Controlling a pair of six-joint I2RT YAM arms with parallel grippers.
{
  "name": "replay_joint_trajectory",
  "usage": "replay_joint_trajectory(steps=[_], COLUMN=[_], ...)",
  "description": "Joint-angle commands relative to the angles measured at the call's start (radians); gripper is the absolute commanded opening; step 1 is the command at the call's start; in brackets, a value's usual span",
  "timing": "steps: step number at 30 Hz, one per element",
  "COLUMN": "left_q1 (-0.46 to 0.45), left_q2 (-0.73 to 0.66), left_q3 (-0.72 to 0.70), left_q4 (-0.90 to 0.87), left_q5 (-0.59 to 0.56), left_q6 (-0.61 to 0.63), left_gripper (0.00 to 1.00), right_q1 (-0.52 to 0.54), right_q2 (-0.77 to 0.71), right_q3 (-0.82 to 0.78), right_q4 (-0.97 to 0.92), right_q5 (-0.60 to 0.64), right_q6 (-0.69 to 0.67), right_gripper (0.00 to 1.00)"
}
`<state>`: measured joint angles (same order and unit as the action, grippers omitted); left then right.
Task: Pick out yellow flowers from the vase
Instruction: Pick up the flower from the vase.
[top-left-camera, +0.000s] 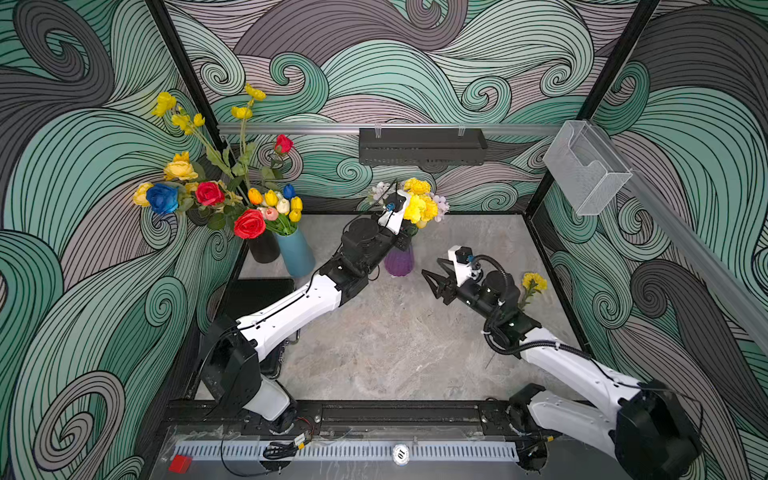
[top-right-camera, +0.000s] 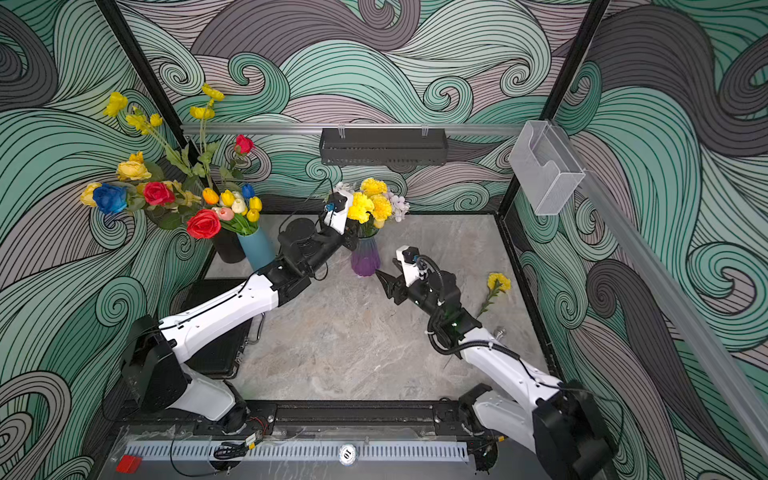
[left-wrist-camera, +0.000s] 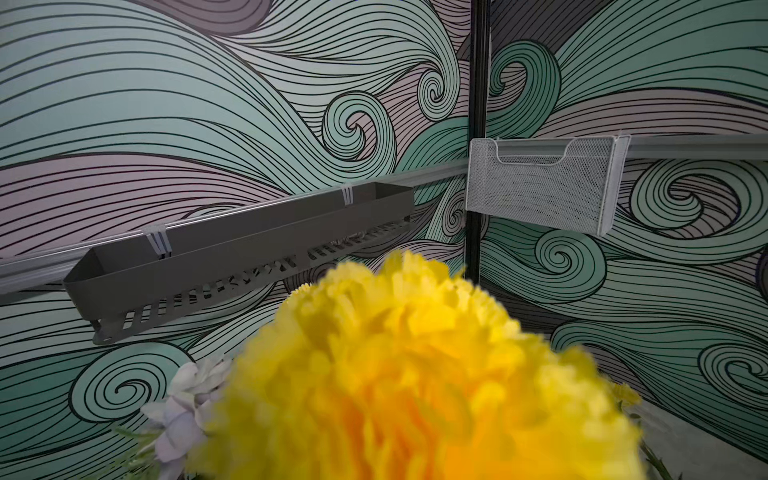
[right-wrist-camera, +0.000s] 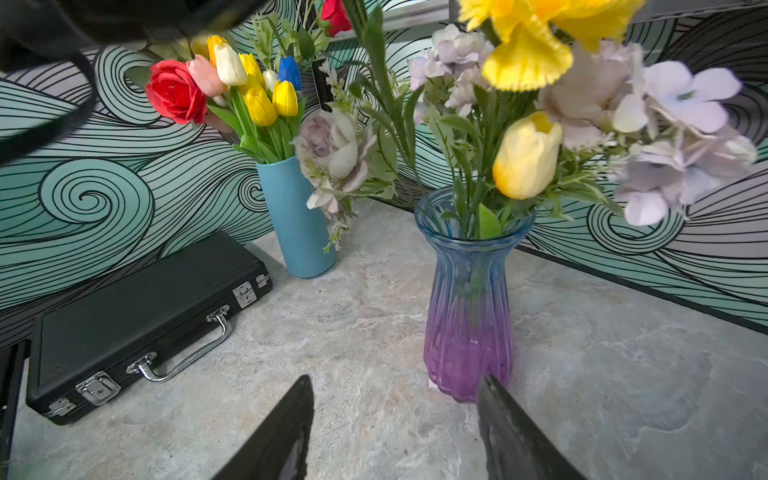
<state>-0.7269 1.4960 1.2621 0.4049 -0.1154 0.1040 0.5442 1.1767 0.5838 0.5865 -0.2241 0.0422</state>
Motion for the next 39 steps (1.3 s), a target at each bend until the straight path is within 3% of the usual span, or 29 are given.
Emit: replay_joint_trajectory(steps=[1, 15, 39], left_q1=[0.007, 0.007, 0.006], left_q2=[-0.022, -0.038, -0.061], left_q3=[0.058, 0.121, 0.154], left_q4=[-0.055, -0.13, -0.186], left_q5=[0.011, 0.029, 0.043], left_q6=[-0.035, -0.068, -0.089], left_gripper=[0.24, 0.24, 0.24], right_q1=[0.02, 0.035, 0.038], right_q2=[0.078, 0.345, 0.528], right_q3=[0.062, 0.262, 0.425], right_q4=[0.166, 0.279, 0.32], right_q5=[0.03, 0.034, 0.043], right_q6=[-0.07, -0.189, -0.263], right_gripper=[0.6, 0.46, 0.28])
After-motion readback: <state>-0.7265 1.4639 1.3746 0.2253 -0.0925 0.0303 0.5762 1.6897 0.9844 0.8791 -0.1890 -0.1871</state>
